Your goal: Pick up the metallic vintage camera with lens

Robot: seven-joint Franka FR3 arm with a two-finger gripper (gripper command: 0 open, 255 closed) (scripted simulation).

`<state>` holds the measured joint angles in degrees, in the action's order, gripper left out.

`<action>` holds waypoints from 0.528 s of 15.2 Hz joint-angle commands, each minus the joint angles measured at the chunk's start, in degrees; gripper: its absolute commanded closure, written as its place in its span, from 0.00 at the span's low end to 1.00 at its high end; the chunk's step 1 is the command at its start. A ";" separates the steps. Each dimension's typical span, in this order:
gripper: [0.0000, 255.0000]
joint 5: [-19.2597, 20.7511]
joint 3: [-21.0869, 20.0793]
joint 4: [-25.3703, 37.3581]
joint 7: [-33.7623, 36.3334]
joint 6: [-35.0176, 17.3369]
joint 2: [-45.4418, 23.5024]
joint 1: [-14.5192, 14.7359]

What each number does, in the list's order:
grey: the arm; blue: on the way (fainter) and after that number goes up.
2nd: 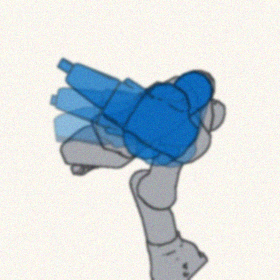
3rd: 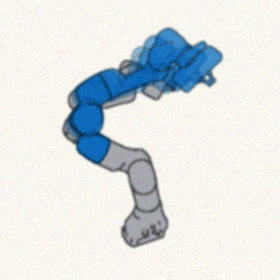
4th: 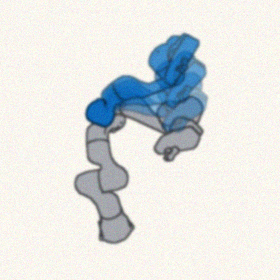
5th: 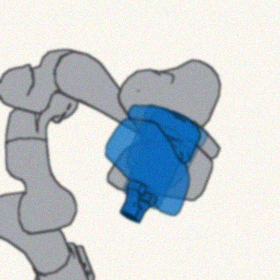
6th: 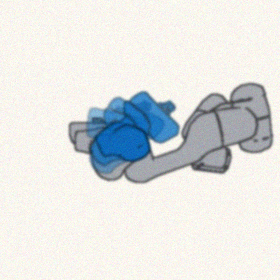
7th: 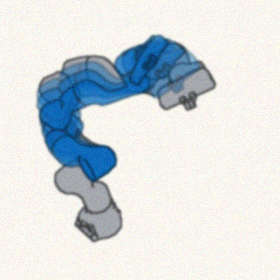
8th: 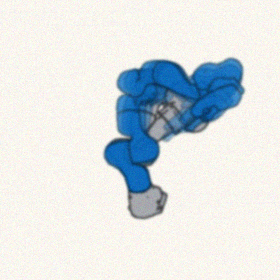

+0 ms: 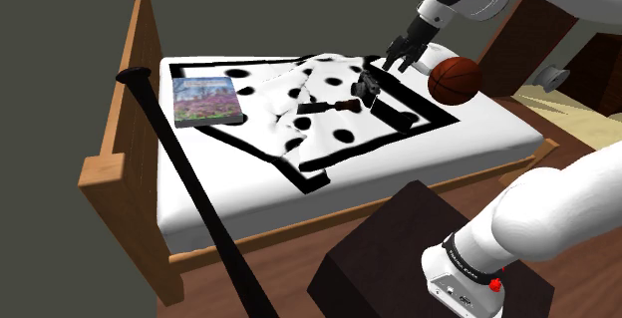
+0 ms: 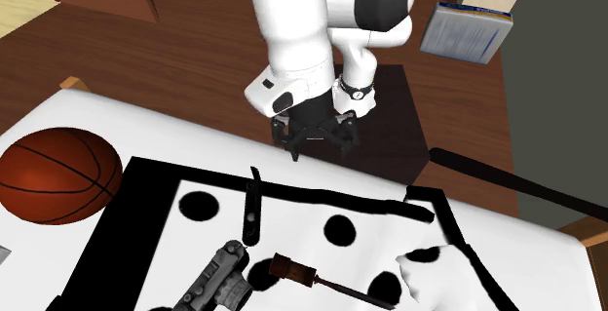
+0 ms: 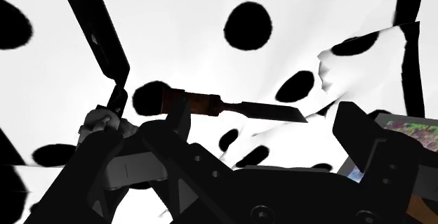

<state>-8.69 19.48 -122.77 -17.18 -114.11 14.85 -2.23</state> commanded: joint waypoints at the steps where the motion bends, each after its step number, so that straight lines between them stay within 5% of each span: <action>1: 0.00 -1.45 1.59 1.98 -2.28 -1.10 -4.06 -0.19; 8: 0.00 -8.71 5.32 11.38 -10.16 -2.68 -19.47 -2.24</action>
<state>-16.31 24.37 -113.05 -26.23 -116.97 -2.42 -4.03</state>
